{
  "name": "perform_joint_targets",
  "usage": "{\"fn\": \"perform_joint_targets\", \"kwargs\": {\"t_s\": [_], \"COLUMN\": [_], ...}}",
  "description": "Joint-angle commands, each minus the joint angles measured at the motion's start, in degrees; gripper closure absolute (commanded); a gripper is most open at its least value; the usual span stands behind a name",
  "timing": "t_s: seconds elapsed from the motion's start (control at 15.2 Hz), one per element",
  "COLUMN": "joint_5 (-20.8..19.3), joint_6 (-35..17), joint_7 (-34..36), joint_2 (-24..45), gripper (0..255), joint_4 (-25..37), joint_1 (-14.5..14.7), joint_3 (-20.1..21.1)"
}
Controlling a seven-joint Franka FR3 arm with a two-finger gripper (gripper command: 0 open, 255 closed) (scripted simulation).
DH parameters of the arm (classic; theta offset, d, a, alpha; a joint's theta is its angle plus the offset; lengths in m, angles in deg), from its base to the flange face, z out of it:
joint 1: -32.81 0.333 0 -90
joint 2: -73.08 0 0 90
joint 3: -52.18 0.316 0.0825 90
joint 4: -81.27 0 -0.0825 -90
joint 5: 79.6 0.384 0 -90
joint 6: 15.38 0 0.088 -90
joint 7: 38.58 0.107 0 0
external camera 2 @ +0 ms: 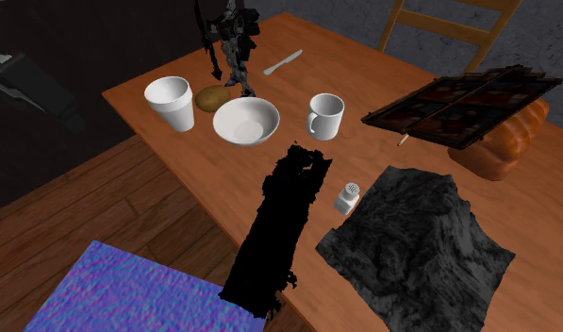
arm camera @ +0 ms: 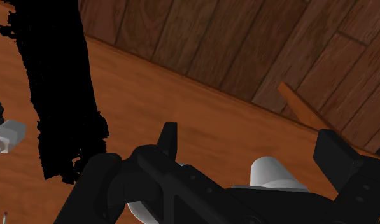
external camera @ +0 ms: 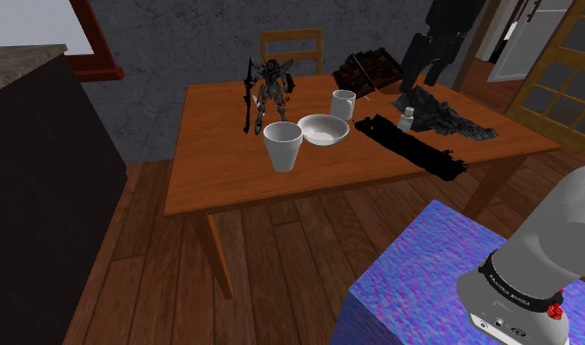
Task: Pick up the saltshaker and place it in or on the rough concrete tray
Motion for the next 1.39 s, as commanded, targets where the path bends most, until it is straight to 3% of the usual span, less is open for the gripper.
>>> {"fn": "perform_joint_targets", "kwargs": {"t_s": [0.0,0.66,1.32], "joint_5": [0.0,-6.4,-8.9], "joint_6": [0.0,-10.9,-22.2], "joint_7": [0.0,-13.6,-27.4], "joint_2": [0.0,5.8,19.0], "gripper": [0,0,0], "joint_4": [0.0,-4.8,-2.1], "joint_1": [0.0,-3.5,-5.5], "joint_3": [0.0,-10.8,-21.9]}}
